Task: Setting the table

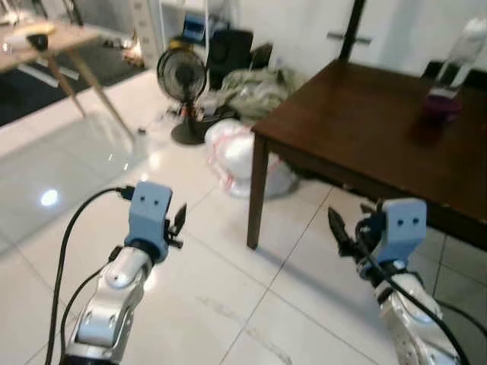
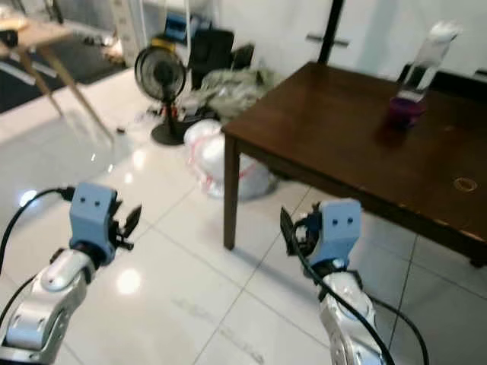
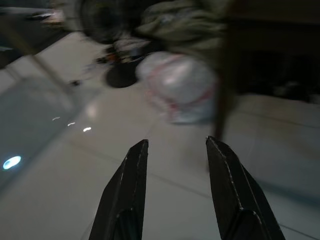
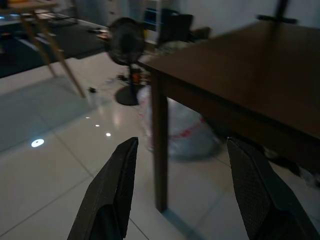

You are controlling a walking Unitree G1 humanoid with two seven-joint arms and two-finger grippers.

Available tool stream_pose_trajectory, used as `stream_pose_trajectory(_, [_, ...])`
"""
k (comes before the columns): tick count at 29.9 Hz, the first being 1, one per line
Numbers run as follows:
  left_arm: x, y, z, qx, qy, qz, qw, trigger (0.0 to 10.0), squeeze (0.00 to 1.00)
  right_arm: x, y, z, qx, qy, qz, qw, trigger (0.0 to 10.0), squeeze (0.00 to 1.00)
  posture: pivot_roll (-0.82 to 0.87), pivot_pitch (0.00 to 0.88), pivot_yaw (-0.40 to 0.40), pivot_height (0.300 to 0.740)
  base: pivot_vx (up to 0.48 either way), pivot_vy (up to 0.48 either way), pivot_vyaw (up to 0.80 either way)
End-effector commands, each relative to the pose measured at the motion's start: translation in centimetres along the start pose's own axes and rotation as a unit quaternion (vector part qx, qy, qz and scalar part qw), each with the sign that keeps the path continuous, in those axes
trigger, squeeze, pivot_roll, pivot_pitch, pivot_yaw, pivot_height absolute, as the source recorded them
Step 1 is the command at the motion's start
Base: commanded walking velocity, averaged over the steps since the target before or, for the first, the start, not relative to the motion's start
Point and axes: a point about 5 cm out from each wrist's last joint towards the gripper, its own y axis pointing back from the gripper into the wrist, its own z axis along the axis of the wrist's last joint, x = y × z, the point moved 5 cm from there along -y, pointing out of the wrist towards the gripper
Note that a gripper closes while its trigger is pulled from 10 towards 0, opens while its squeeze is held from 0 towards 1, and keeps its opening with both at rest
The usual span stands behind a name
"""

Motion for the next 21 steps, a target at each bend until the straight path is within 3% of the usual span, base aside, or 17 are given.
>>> stream_pose_trajectory(1, [0.9, 0.2, -1.3, 0.026, -0.008, 0.023, 0.999, 10.0, 0.00, 0.2, 0.2, -0.4, 0.004, -0.006, 0.002, 1.000, 10.0, 0.00, 0.03, 0.105, 0.064, 0.740, 0.000, 0.000, 0.78])
stream_pose_trajectory(7, [2.2, 0.0, -1.5, 0.032, -0.019, 0.061, 0.997, 10.0, 0.00, 0.2, 0.2, -0.3, 0.001, -0.009, 0.001, 1.000, 10.0, 0.00, 0.03, 0.106, 0.064, 0.740, 0.000, 0.000, 0.78])
stream_pose_trajectory(21, [3.5, -0.3, -1.7, 0.037, -0.026, 0.103, 0.994, 10.0, 0.00, 0.2, 0.1, -0.1, -0.004, -0.012, 0.000, 1.000, 10.0, 0.00, 0.03, 0.104, 0.062, 0.740, 0.000, 0.000, 0.78])
